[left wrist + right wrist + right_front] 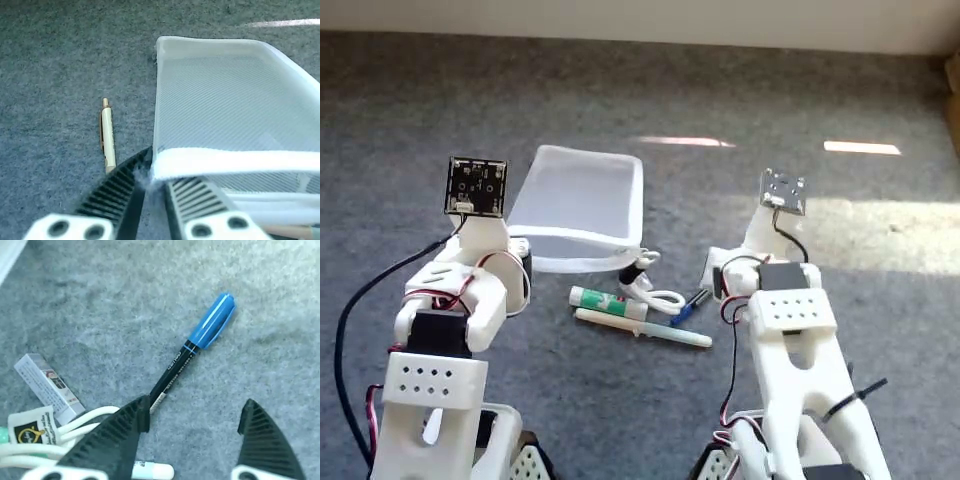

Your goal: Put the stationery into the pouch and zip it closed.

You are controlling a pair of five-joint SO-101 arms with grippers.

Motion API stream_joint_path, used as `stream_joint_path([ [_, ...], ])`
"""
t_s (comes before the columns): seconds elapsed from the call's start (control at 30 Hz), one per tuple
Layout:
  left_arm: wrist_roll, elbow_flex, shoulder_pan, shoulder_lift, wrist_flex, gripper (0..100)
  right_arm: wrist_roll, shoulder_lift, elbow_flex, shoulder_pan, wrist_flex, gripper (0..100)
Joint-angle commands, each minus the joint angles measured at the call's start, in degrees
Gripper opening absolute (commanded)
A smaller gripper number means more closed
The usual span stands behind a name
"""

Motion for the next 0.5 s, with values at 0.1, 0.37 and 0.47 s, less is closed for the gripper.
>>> stream_joint_path([
  [0.1,0.44,-0.66,-0.4,0.22,-1.23,1,-4.22,3.82,-6.11,2.24,-1.19,27.4],
  [0.37,0.53,-0.4,-0.4,0.22,-1.23,1,-4.31,10.68,-6.2,4.79,-7.25,27.4],
  [0.47,0.53,-0.4,-0.4,0.22,-1.23,1,-4.31,12.35,-8.04,4.88,-7.87,27.4],
])
